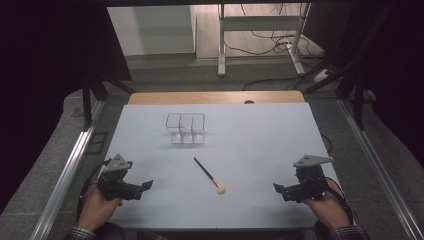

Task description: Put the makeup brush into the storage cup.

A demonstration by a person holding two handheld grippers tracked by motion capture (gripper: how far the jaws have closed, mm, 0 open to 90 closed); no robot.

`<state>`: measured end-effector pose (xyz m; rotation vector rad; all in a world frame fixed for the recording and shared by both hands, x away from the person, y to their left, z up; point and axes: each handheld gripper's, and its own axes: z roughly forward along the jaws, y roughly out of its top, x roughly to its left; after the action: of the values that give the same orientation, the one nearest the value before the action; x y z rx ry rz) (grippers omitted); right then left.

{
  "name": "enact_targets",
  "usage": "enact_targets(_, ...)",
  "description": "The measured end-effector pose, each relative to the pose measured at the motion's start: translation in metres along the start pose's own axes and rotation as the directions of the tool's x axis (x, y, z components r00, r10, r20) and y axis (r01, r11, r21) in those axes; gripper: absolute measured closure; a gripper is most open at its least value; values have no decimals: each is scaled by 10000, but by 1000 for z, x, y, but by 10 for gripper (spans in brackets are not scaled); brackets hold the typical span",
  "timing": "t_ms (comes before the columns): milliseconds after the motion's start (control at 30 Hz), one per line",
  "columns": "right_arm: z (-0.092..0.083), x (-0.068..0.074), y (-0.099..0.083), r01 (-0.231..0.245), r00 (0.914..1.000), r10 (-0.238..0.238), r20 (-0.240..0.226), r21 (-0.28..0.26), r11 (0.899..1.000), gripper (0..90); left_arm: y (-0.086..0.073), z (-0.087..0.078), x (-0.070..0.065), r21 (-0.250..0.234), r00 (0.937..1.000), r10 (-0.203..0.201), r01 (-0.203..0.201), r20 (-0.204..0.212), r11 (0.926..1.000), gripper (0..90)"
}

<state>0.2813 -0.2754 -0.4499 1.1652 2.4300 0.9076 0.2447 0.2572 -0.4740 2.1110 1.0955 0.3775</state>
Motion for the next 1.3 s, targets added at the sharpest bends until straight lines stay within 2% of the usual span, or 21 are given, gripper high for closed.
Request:
enact_targets(100, 1, 0, 1, 39, 10000, -39, -13, 42, 10000, 0, -1, 0, 1, -72, 10000, 50, -51, -32, 10000, 7)
enact_targets(233, 1, 1, 0, 96, 10000, -96, 2, 33, 9999, 0, -2, 0, 3, -76, 9999, 25, -24, 133, 10000, 20)
enact_targets(467, 2, 0, 1, 112, 9999, -111, -111, 78, 9999, 0, -3, 1, 4, 4, 9999, 149, -149, 36, 9999, 19)
enact_targets(800, 2, 2, 0, 291, 9993, -288, -233, 111, 9995, 0, -1, 4, 3, -84, 9990, -244, 247, 363, 9997, 11)
enact_targets(933, 2, 2, 0, 394, 9989, -391, -268, 113, 9992, 0, 1, 4, 3, 135, 9975, -475, 469, 516, 9988, 9)
enact_targets(1133, 2, 2, 0, 352, 9990, -348, -282, 127, 9993, 0, 5, 8, 0, 515, 9990, -286, 268, 344, 9983, 5)
enact_targets(1300, 2, 3, 0, 413, 9988, -408, -276, 167, 9990, 0, 12, 14, -1, 624, 9990, -303, 282, 330, 9977, 7)
